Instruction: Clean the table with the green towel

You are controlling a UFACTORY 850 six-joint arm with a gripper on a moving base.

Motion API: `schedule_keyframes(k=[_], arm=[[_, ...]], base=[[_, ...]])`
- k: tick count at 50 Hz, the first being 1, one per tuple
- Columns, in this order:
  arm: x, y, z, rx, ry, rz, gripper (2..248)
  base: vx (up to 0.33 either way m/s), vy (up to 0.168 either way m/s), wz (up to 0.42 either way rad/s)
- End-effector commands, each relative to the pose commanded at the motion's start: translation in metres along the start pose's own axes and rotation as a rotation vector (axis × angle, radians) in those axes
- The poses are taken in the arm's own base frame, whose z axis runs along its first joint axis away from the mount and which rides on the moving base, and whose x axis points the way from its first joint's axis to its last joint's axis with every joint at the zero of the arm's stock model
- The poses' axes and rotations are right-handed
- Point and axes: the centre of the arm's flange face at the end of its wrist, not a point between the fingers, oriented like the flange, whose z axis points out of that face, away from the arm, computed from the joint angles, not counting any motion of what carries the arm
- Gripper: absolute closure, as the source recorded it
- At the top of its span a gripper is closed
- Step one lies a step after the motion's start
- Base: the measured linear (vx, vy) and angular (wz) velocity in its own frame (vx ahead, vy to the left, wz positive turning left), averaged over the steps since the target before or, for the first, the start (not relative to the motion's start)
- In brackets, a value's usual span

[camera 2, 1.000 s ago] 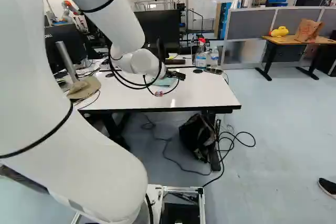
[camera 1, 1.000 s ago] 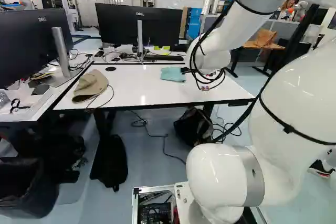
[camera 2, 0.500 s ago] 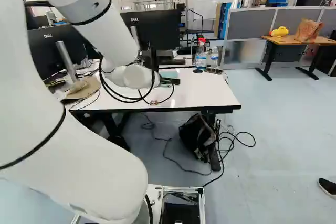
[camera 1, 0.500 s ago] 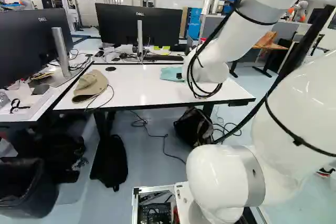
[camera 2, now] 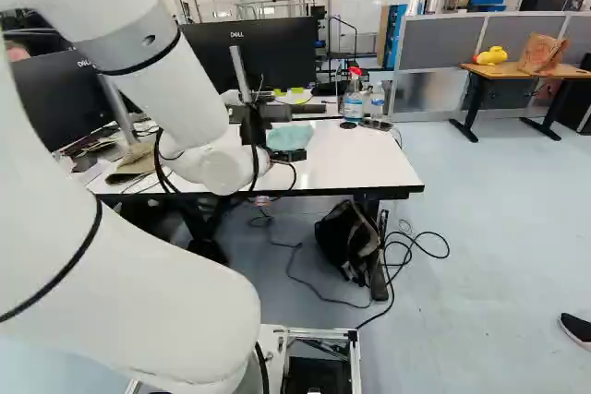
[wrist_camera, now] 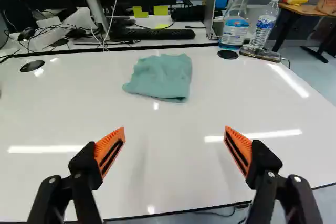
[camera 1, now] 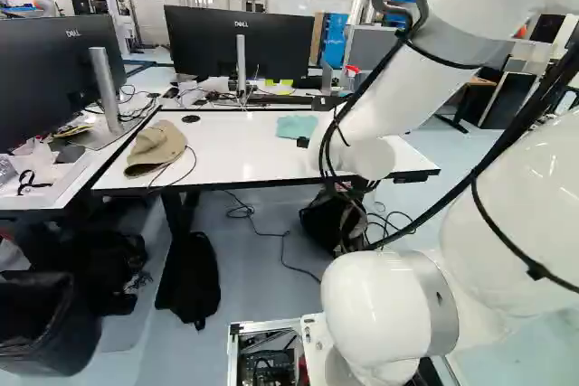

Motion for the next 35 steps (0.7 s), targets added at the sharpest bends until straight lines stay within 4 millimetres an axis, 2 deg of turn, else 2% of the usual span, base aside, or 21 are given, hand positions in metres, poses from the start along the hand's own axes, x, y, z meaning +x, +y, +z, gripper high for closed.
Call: schedule_keyframes(k=[21, 35], arm=[[-0.027, -0.009, -0.021, 0.028, 0.054, -0.011, 3], [-0.037, -0.012, -0.029, 0.039, 0.076, -0.016, 3]], base=[[0.000, 0.000, 0.000], [0.000, 0.000, 0.000]])
